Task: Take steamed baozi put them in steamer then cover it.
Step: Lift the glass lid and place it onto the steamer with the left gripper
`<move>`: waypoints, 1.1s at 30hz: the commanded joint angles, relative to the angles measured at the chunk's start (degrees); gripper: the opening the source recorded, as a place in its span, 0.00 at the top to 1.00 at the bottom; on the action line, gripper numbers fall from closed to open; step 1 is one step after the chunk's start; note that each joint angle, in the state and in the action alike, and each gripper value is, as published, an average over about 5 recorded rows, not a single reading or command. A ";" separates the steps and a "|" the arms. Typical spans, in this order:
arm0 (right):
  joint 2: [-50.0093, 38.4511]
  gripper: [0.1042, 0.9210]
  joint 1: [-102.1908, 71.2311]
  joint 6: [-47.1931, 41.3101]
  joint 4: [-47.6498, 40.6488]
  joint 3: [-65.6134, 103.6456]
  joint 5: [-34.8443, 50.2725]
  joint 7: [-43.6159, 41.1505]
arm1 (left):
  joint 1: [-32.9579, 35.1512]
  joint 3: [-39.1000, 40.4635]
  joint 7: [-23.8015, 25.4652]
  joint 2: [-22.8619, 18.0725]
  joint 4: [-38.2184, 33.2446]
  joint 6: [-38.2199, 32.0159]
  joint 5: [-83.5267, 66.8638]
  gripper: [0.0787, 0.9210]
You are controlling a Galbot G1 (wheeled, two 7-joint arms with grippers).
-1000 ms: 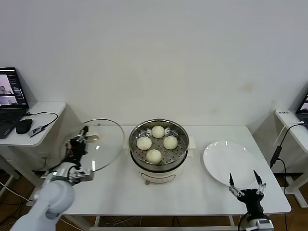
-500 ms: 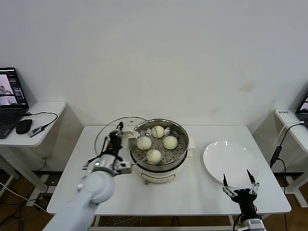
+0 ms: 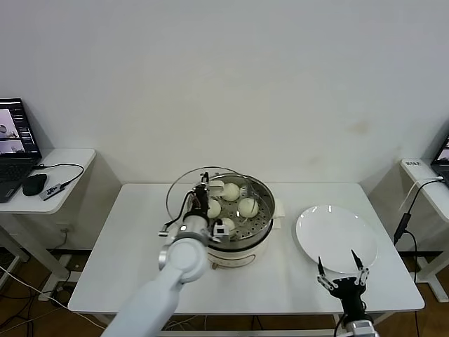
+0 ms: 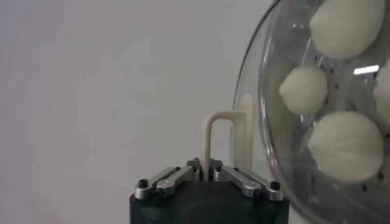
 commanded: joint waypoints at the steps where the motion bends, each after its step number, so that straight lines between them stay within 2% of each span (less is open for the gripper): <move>1: 0.24 0.12 -0.11 0.05 -0.38 -0.40 -0.74 0.03 | -2.00 2.91 1.74 -6.25 5.42 0.87 5.01 0.92; 10: 0.20 0.12 -0.40 0.35 -0.55 -0.26 -0.64 0.07 | -2.46 3.15 0.80 -7.94 8.41 0.77 4.97 0.92; 33: 0.27 0.12 -0.85 0.64 -0.40 -1.00 -0.57 -0.18 | -1.60 1.84 -0.96 -9.46 9.68 0.03 4.18 0.92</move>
